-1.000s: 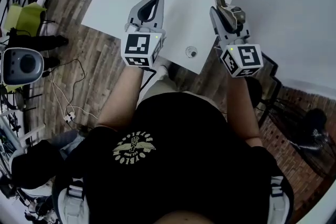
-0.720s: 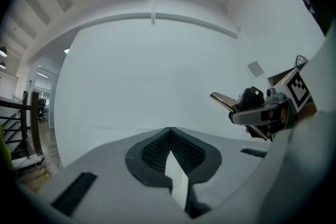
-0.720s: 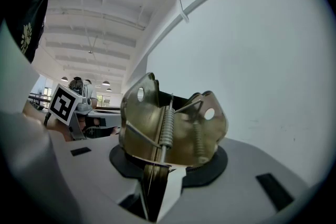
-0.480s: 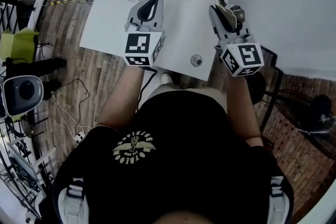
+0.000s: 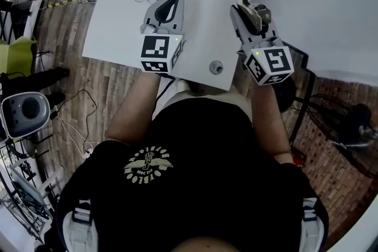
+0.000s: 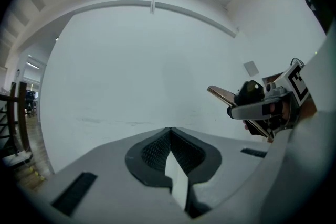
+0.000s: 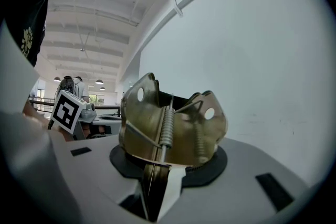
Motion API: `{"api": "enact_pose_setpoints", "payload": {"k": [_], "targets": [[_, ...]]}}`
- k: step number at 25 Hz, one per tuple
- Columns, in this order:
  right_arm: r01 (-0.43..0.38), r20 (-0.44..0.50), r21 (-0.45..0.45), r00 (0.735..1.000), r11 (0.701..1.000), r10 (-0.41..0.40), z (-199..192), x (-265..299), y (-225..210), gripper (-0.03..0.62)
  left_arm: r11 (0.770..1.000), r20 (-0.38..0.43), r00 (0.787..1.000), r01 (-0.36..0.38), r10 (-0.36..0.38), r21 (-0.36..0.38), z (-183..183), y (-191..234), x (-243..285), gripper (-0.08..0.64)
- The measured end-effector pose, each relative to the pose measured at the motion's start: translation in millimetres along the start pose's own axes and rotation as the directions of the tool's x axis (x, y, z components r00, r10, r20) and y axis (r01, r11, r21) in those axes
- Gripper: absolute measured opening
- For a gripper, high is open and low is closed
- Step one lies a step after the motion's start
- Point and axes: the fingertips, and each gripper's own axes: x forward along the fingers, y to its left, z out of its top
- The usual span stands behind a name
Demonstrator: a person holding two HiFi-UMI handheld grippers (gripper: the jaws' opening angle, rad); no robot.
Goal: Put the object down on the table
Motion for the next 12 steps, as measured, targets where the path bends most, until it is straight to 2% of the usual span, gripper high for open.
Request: {"api": "enact_pose_setpoints", "payload": {"k": [3, 7, 12], "targets": [[-0.036, 0.006, 0.004, 0.999, 0.999, 0.036, 3.0, 18.0, -10.0, 0.135, 0.999, -0.018, 0.999, -0.031, 0.032, 0.006, -4.2, 6.6, 9.1, 0.008], [-0.103, -0.008, 0.007, 0.995, 0.995, 0.103, 4.7, 41.2, -14.0, 0.133, 0.994, -0.018, 0.994, -0.109, 0.109, -0.007, 1.2, 25.7, 12.3, 0.008], [-0.171, -0.042, 0.026, 0.984, 0.985, 0.172, -17.0, 66.0, -26.5, 0.132, 0.984, -0.050, 0.983, -0.179, 0.178, -0.018, -17.6, 35.1, 24.4, 0.008]]}}
